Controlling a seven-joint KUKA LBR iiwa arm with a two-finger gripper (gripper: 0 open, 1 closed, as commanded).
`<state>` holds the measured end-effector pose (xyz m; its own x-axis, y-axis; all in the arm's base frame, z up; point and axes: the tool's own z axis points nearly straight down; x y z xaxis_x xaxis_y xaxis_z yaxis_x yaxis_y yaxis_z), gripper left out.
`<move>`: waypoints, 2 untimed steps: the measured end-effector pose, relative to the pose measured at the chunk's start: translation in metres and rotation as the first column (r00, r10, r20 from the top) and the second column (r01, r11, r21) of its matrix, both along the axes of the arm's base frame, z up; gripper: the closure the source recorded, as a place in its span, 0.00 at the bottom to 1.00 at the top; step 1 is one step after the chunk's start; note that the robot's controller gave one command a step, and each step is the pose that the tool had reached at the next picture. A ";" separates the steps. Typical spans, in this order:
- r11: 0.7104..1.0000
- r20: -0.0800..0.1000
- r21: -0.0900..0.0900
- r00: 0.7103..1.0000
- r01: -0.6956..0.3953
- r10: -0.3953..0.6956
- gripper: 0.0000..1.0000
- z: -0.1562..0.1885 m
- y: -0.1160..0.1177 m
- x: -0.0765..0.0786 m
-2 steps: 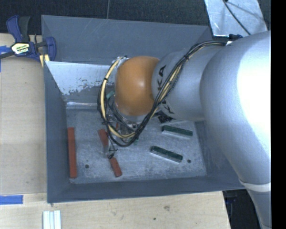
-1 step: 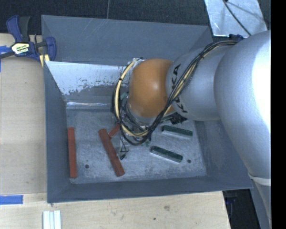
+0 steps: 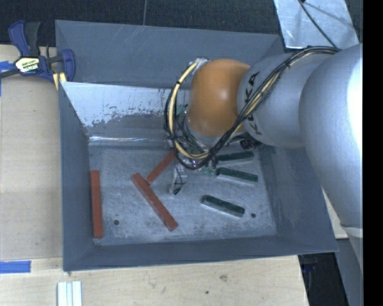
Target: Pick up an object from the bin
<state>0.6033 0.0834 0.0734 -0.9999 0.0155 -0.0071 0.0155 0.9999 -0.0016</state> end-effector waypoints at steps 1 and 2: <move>1.000 -0.002 0.003 1.000 -0.002 0.002 1.00 0.000 0.003 -0.001; 1.000 0.006 0.004 1.000 0.020 -0.020 1.00 0.250 0.000 -0.004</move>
Offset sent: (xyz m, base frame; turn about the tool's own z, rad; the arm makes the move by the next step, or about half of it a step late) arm 0.0000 0.0000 0.0000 0.0000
